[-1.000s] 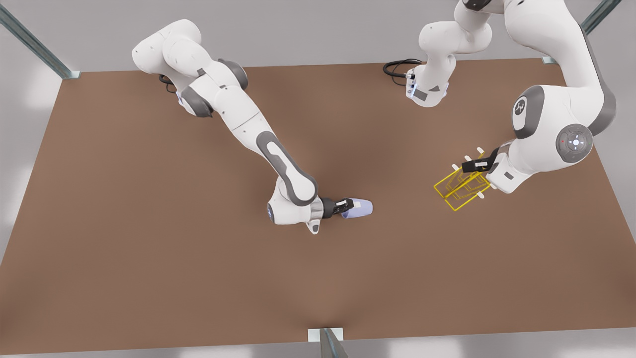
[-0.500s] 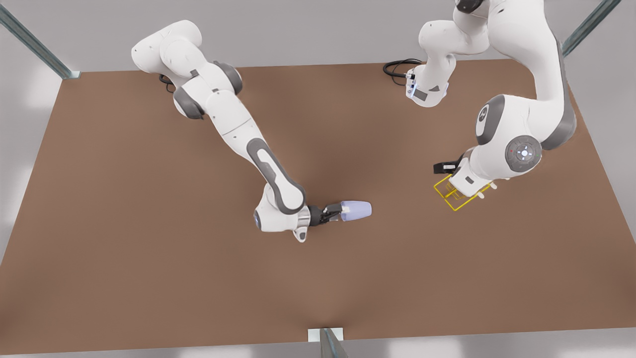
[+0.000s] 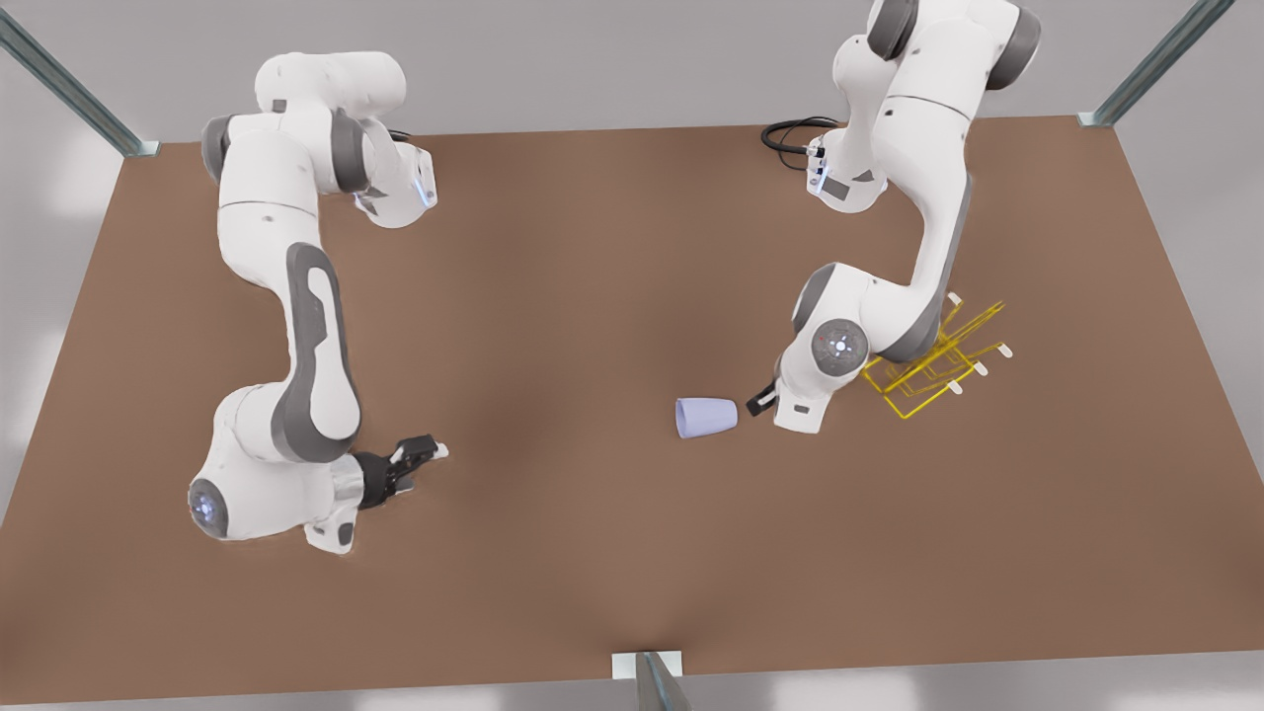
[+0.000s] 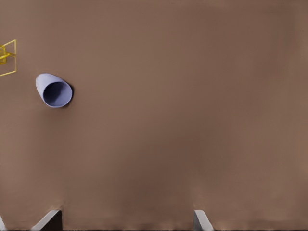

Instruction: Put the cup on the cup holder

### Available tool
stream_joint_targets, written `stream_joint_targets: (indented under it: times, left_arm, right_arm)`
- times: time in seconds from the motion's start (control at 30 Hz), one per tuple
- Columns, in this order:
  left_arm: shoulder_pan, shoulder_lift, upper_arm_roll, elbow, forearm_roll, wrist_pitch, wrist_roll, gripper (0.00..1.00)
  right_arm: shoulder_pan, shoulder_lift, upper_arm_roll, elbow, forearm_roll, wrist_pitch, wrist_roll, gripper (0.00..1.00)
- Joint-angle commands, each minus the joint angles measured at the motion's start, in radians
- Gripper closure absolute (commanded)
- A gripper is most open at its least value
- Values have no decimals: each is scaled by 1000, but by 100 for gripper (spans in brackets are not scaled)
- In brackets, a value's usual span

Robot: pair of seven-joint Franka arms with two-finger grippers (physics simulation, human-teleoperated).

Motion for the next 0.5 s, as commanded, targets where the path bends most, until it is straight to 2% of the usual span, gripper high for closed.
stream_joint_targets:
  times: [0.0,0.03,0.1,0.13,0.23,0.47]
  left_arm:
    - [-19,30,0,-9,-9,310,-1353,0]
    - [-18,41,0,2,-6,321,-1445,0]
    - [-12,91,0,53,-6,321,-1597,0]
    - [-3,105,0,56,-8,321,-1627,0]
    - [-13,122,0,65,-5,316,-1876,0]
    - [-6,116,1,-35,5,347,-1780,0]
  right_arm:
    - [16,-187,70,-20,-386,-378,587,0]
    - [13,-294,151,-42,-518,-378,613,0]
    - [1,-452,165,-106,-523,-373,617,0]
    - [-7,-474,167,-125,-521,-373,617,0]
    - [-7,-488,165,-175,-535,-370,619,0]
    - [-27,-475,167,-255,-597,-283,619,0]
